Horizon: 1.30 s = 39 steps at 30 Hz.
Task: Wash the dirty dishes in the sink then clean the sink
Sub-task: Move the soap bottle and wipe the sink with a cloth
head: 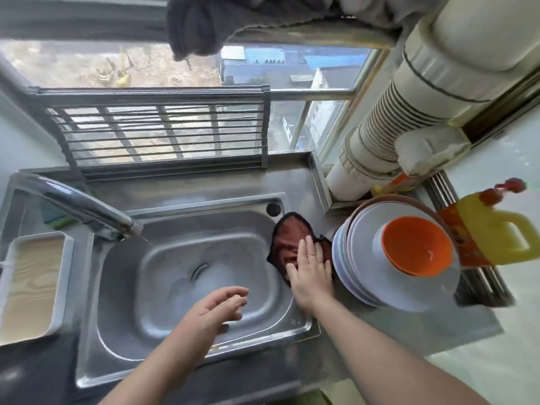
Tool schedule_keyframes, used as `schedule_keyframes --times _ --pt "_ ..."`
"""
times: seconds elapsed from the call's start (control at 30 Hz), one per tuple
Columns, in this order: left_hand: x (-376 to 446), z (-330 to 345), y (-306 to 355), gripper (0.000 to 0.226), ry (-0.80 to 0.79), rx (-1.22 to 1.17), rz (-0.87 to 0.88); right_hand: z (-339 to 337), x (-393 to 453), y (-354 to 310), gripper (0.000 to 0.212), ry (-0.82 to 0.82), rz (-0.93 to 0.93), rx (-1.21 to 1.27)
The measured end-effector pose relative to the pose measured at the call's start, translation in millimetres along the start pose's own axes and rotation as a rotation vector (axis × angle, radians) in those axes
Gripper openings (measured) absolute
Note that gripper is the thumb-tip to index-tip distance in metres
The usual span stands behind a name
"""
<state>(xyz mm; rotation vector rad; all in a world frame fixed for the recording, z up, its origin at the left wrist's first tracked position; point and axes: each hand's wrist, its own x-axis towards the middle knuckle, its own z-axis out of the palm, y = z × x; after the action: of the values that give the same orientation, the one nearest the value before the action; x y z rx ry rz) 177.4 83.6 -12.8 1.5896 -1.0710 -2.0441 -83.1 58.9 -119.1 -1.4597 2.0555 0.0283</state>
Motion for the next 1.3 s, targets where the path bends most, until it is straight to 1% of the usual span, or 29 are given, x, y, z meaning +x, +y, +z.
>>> schedule_keyframes --times 0.1,0.13,0.17,0.23,0.3,0.37,0.43,0.53,0.6,0.67,0.7,0.77,0.8,0.83,0.87,0.9,0.93,0.97,1.0,1.03,1.07,1.13,1.17,1.23,1.27,1.3 --pt "8.2 -0.6 -5.9 0.042 -0.008 0.121 0.002 26.2 -57.2 43.4 0.067 0.005 0.014 0.074" --pt "11.9 -3.4 -12.1 0.038 -0.008 0.172 -0.007 34.9 -77.0 58.4 0.067 0.012 0.031 0.070" --pt "15.8 -8.2 -19.6 0.028 -0.004 0.244 -0.017 41.5 -95.5 70.7 0.069 0.015 0.038 0.067" --pt "25.0 -25.3 -38.5 0.012 0.024 0.523 -0.003 49.2 -126.1 94.4 0.072 0.026 0.062 0.051" --pt "29.8 -47.7 -57.7 0.015 0.057 0.812 0.026 43.1 -142.1 113.4 0.073 0.045 0.099 0.070" --pt "33.0 -71.2 -75.4 0.026 0.087 0.976 0.028 29.1 -144.4 136.8 0.070 0.114 0.191 0.122" --pt "35.6 -93.8 -88.9 0.028 0.138 1.030 0.067 13.0 -134.1 161.6 0.069 0.165 0.309 0.126" --pt "32.9 -117.4 -99.9 0.024 0.222 1.057 0.152 -7.2 -108.7 181.8 0.076 0.215 0.491 0.127" --pt "30.7 -124.9 -102.9 0.023 0.262 1.061 0.178 -7.9 -96.7 174.5 0.084 0.227 0.603 0.123" --pt "29.6 -129.3 -103.3 0.027 0.296 1.035 0.197 2.2 -96.1 148.1 0.090 0.255 0.600 0.043" --pt "28.2 -130.0 -102.6 0.033 0.309 1.017 0.203 12.2 -102.4 132.6 0.085 0.306 0.537 0.023" --pt "24.1 -128.7 -99.6 0.052 0.348 0.964 0.229 44.1 -122.5 101.7 0.059 0.455 0.316 0.090" --pt "20.8 -127.7 -98.3 0.057 0.369 0.943 0.246 61.5 -133.8 83.6 0.047 0.507 0.225 0.185" --pt "17.2 -126.9 -97.6 0.059 0.384 0.931 0.262 73.5 -144.1 65.7 0.040 0.536 0.184 0.331" --pt "13.1 -126.4 -97.2 0.061 0.394 0.928 0.278 78.8 -152.1 48.7 0.036 0.558 0.195 0.490" --pt "9.1 -127.4 -96.9 0.063 0.399 0.934 0.297 79.4 -158.6 34.0 0.032 0.579 0.253 0.635" --pt "5.2 -129.9 -97.4 0.066 0.403 0.958 0.317 76.4 -163.5 22.0 0.029 0.598 0.307 0.782" --pt "1.5 -134.1 -99.1 0.068 0.409 1.004 0.337 71.3 -168.3 12.0 0.029 0.622 0.314 0.905" --pt "-2.0 -140.0 -101.4 0.067 0.416 1.073 0.355 66.4 -174.7 3.6 0.032 0.626 0.252 0.976" --pt "-5.6 -147.6 -104.8 0.065 0.417 1.158 0.379 63.0 -181.0 -3.3 0.036 0.596 0.135 0.973" --pt "-7.2 -154.2 -106.5 0.061 0.401 1.244 0.403 59.8 -187.0 -9.9 0.039 0.539 0.002 0.924" --pt "-13.5 -171.7 -114.9 0.058 0.366 1.356 0.428 70.6 -192.1 -31.1 0.036 0.379 -0.263 0.746" --pt "-14.9 -178.8 -119.0 0.059 0.358 1.367 0.435 82.0 -191.2 -46.8 0.034 0.275 -0.390 0.615" --pt "-13.0 -188.2 -124.5 0.058 0.379 1.334 0.447 114.0 -185.6 -91.8 0.033 0.038 -0.654 0.255" --pt "-9.8 -190.9 -126.7 0.057 0.394 1.319 0.453 134.8 -185.3 -119.3 0.035 -0.039 -0.747 0.083" --pt "-5.9 -192.4 -129.1 0.056 0.408 1.307 0.459 156.4 -186.4 -144.8 0.044 -0.062 -0.801 -0.054"
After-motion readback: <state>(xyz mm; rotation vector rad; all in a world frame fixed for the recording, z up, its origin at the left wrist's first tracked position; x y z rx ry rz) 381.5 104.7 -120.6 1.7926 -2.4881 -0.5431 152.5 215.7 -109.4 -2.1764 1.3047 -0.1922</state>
